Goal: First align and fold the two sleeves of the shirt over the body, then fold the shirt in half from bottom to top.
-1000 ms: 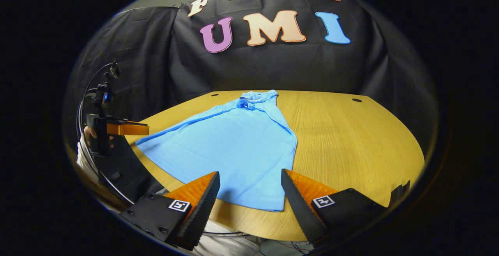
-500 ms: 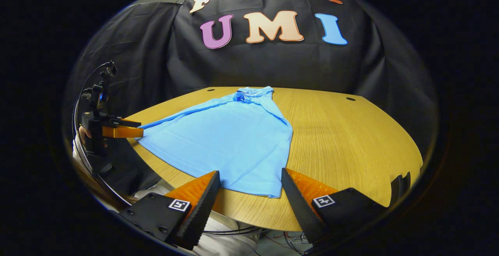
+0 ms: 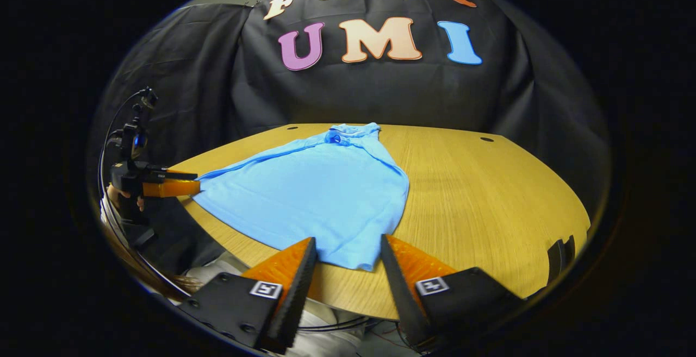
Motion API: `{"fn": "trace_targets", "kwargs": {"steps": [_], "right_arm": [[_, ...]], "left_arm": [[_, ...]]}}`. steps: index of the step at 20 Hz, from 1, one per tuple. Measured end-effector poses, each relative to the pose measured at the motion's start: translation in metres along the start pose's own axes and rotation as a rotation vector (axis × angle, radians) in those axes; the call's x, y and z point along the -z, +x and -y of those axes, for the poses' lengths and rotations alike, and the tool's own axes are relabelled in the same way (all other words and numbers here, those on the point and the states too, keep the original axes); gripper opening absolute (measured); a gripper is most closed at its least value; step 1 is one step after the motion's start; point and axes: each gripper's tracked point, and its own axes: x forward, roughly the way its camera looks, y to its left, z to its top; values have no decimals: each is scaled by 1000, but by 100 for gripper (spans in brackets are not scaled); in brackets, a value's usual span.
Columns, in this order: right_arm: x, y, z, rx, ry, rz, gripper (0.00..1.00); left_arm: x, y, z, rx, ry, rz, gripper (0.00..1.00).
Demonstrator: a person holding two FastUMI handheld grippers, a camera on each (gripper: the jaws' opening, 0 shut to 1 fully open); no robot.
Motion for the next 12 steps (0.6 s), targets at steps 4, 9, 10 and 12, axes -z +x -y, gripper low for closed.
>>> {"fn": "trace_targets", "kwargs": {"steps": [4,9,10,12], "right_arm": [[0,3,-12,-35,-21,4,24],[0,3,-16,-45,-23,2,9],[0,3,-18,-45,-29,1,9],[-2,5,-18,-38,-36,2,7]], "left_arm": [[-1,2,11,45,-31,15,13],[-3,1,13,45,-63,29,2],[-3,1,12,43,-58,30,3],[-3,2,12,39,-54,25,2]]}}
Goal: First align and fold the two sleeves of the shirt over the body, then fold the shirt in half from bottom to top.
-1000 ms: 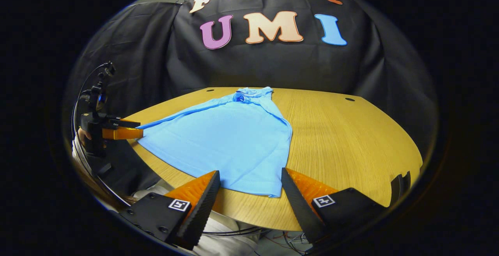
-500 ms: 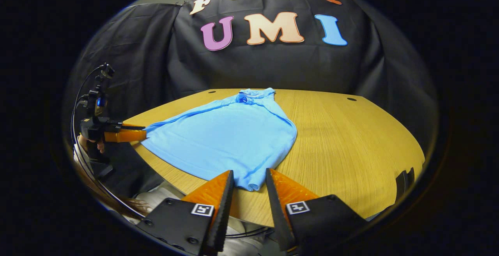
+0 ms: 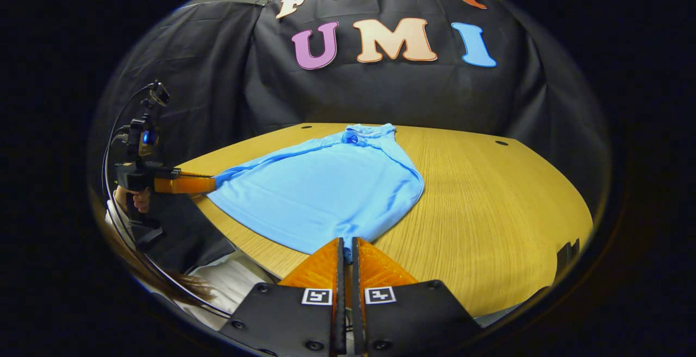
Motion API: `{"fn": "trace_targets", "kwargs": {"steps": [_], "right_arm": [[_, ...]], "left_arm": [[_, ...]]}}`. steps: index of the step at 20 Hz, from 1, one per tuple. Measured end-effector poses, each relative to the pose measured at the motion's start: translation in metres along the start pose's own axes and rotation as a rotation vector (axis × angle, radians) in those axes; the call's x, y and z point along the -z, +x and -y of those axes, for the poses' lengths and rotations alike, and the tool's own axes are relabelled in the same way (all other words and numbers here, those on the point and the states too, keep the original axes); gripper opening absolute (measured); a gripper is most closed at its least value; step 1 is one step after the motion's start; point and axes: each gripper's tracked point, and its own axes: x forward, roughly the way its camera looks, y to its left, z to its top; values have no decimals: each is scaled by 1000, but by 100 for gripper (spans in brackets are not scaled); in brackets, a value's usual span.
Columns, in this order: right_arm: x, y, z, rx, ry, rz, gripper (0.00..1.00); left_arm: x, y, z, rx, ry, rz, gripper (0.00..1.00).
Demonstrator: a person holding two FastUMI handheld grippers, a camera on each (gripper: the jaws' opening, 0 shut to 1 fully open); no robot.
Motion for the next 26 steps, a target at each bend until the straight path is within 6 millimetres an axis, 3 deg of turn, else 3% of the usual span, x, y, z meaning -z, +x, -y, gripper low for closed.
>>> {"fn": "trace_targets", "kwargs": {"steps": [5,10,15,17,26], "right_arm": [[-7,6,-1,-8,3,3,4],[-44,14,2,-16,-20,47,5],[-81,47,1,-89,-20,25,4],[-102,63,10,-93,-9,13,4],[-231,155,64,3,-3,65,4]], "left_arm": [[-4,-1,-1,-10,-8,-16,0],[-34,7,2,8,-21,22,0],[-86,39,-5,-16,4,52,0],[-109,54,-8,-13,8,64,0],[-226,128,-61,-111,-88,211,2]]}}
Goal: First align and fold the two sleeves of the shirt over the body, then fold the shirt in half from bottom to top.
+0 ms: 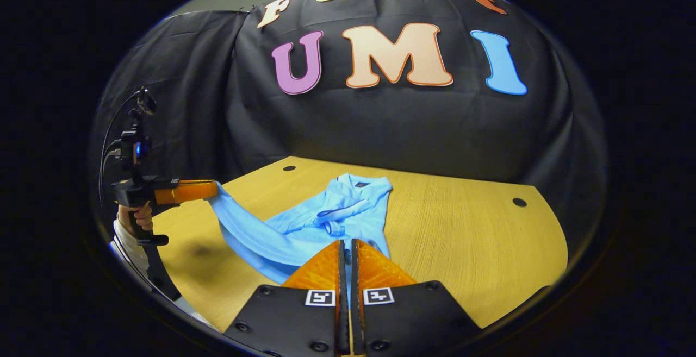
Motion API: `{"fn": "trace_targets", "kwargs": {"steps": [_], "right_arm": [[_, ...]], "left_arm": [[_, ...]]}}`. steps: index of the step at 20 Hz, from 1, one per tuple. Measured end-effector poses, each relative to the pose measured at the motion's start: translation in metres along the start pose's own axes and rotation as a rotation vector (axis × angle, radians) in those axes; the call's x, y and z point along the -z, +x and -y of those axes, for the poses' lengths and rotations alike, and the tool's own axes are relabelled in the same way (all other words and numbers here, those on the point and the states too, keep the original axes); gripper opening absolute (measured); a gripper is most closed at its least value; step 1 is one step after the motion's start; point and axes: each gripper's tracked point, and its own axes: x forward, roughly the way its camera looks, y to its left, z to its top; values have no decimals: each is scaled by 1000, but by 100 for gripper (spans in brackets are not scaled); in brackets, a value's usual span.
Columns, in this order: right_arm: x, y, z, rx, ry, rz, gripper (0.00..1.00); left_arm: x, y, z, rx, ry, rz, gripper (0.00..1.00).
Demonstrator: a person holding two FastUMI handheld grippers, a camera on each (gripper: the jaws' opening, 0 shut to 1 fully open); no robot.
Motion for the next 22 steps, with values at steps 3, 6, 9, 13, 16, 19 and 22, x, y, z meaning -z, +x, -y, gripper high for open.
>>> {"fn": "trace_targets", "kwargs": {"steps": [3,6,9,13,16,19,22], "right_arm": [[-39,38,29,77,6,58,4],[-53,78,51,116,73,51,4],[-50,127,84,200,98,21,4],[-38,189,110,247,214,-10,4],[-23,224,120,271,250,-48,4],[-7,250,125,287,223,-82,4],[1,263,130,292,269,-98,4]], "left_arm": [[-25,41,-10,-35,-52,36,0],[-47,84,-18,-64,-57,57,0],[-52,130,-23,-87,-45,51,0],[-44,194,-42,-144,-63,32,0],[-30,233,-62,-188,-61,-10,2],[-10,261,-72,-212,-37,-50,0],[-1,271,-73,-219,-22,-64,0]]}}
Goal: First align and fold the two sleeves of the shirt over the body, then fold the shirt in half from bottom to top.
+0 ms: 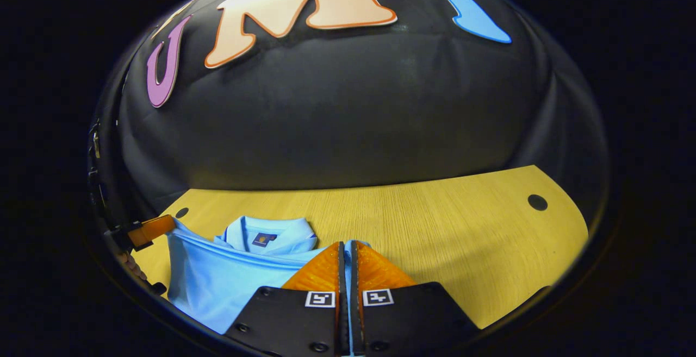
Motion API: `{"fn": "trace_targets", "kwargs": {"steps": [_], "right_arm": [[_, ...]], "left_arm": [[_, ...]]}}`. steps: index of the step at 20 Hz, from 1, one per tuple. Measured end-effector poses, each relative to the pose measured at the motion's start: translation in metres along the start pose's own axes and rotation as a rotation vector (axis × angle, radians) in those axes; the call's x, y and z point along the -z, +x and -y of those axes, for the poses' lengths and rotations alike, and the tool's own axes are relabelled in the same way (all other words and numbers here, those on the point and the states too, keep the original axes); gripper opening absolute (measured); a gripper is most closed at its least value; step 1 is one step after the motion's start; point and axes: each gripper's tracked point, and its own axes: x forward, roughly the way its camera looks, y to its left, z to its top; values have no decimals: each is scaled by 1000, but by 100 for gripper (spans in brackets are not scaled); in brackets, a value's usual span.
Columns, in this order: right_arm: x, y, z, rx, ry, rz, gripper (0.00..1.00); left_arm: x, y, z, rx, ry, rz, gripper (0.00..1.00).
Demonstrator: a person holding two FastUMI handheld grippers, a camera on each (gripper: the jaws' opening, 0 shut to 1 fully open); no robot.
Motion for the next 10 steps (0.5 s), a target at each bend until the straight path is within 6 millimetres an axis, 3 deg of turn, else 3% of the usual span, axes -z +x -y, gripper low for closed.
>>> {"fn": "trace_targets", "kwargs": {"steps": [4,6,7,8,10], "right_arm": [[-4,7,0,-2,27,13,9],[-9,-2,0,-5,15,18,17],[-10,-7,-4,-25,12,15,23],[-11,-14,-8,-43,3,12,49],[-15,-30,-12,-63,-21,40,100]], "left_arm": [[-2,4,-6,-31,31,8,6],[-5,-2,-6,-39,33,6,5],[-5,-7,-8,-37,33,-2,10],[-7,-15,-9,-39,30,-8,19],[-12,-35,-13,-45,35,-2,49]]}}
